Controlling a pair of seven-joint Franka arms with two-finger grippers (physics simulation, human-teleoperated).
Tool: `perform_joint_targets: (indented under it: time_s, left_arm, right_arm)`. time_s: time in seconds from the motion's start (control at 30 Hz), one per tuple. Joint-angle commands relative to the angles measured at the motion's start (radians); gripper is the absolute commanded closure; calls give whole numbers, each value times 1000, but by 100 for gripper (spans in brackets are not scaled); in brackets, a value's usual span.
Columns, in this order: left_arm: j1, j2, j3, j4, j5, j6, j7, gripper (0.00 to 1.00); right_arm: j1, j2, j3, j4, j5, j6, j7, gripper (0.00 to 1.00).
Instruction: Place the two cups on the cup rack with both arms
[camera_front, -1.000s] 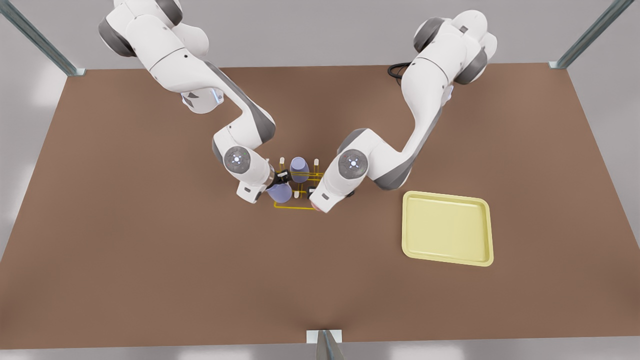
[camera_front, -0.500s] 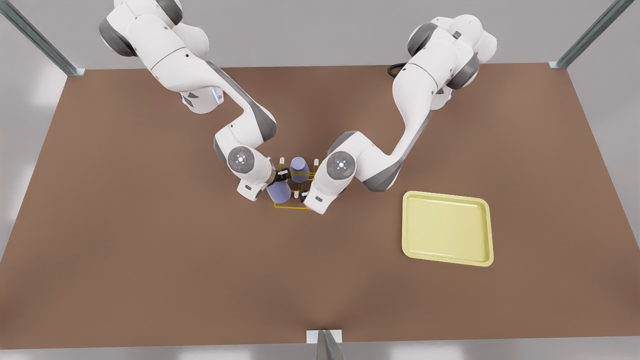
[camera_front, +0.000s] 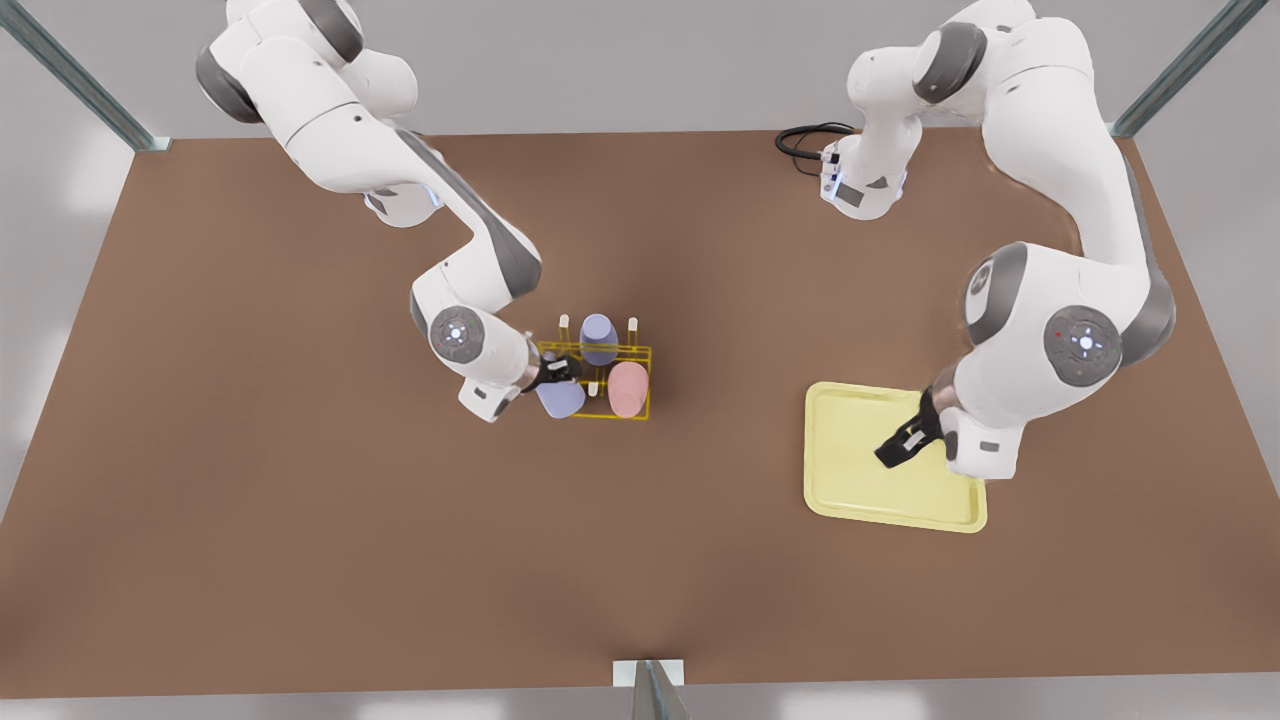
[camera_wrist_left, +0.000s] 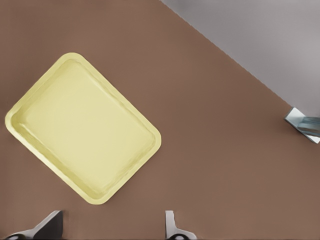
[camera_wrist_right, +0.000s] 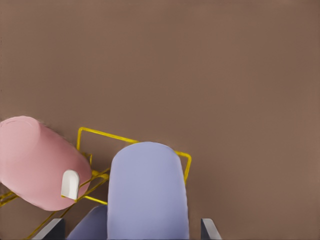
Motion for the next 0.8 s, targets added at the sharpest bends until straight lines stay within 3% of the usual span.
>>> perform_joint_targets:
  time_s: [0.0, 0.2, 0.27, 0.37, 0.47, 0.63, 0.7, 0.77]
  left_arm:
    - [-126, -207, 201, -239, 23, -86, 806, 0]
    - [-120, -186, 239, -126, -19, -283, 821, 0]
    - [-124, -186, 237, -124, -19, -278, 841, 0]
    - [-119, -184, 239, -124, -19, -285, 901, 0]
    - [-119, -181, 239, -124, -17, -285, 899, 0]
    - [-119, -183, 239, -124, -17, -285, 901, 0]
    - [-119, -181, 239, -124, -17, -280, 899, 0]
    - [-119, -183, 239, -124, -16, -278, 899, 0]
  right_arm:
    - [-12, 18, -6, 49, 2, -7, -61, 0]
    - [-100, 72, -47, 213, -165, -49, -108, 0]
    - [-211, 124, -47, 302, -217, -198, -257, 0]
    - [-315, 111, -47, 307, -220, -296, -354, 0]
    - [-361, 78, -46, 488, -226, -593, -349, 0]
    - [-410, -96, -43, 476, -62, -693, -300, 0]
    - [-413, -155, -41, 423, -74, -695, -260, 0]
    - [-479, -185, -44, 374, -122, -681, -412, 0]
